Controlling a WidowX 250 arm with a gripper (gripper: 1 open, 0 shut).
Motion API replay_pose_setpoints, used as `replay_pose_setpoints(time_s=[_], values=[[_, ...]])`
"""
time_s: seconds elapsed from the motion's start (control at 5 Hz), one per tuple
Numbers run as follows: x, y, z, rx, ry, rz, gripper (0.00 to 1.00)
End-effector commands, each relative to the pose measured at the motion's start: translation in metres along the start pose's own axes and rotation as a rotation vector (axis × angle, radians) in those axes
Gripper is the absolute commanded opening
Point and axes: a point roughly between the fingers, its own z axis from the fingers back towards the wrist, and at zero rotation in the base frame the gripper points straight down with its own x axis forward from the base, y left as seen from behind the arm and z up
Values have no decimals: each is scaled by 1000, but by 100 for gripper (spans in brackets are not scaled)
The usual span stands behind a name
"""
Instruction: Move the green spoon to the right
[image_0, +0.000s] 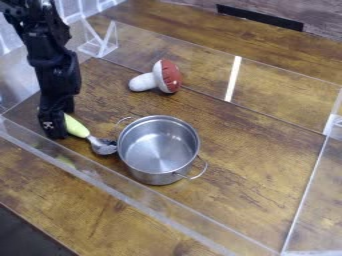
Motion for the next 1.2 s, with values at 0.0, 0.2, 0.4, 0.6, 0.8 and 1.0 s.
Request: replay_pose_setpoints(time_s=[0.0, 0.2, 0.4, 0.6, 0.8, 1.0], values=[[-1, 17, 15, 48, -23, 11, 100], [1, 19, 14, 42, -36, 1, 100], [1, 21, 15, 35, -49, -3, 100], [2, 21, 14, 36, -48, -3, 0], [4, 19, 14, 35, -46, 1, 0], [10, 16, 29, 40, -32, 17, 0]])
